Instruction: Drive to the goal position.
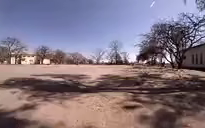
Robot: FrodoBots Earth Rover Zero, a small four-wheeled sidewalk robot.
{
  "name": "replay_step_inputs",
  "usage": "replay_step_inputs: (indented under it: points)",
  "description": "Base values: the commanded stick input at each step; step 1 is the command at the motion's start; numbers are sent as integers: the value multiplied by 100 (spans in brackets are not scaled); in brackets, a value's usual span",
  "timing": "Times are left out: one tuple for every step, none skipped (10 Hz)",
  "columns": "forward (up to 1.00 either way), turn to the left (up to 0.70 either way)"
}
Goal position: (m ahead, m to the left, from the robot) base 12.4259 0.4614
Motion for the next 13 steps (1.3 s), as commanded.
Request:
replay_step_inputs:
  points:
    - [100, 0]
    - [100, 0]
    - [100, 0]
    - [100, 0]
    - [100, 0]
    - [100, 0]
    - [100, 0]
    - [100, 0]
    - [100, 0]
    - [100, 0]
    - [100, 0]
    - [100, 0]
    - [100, 0]
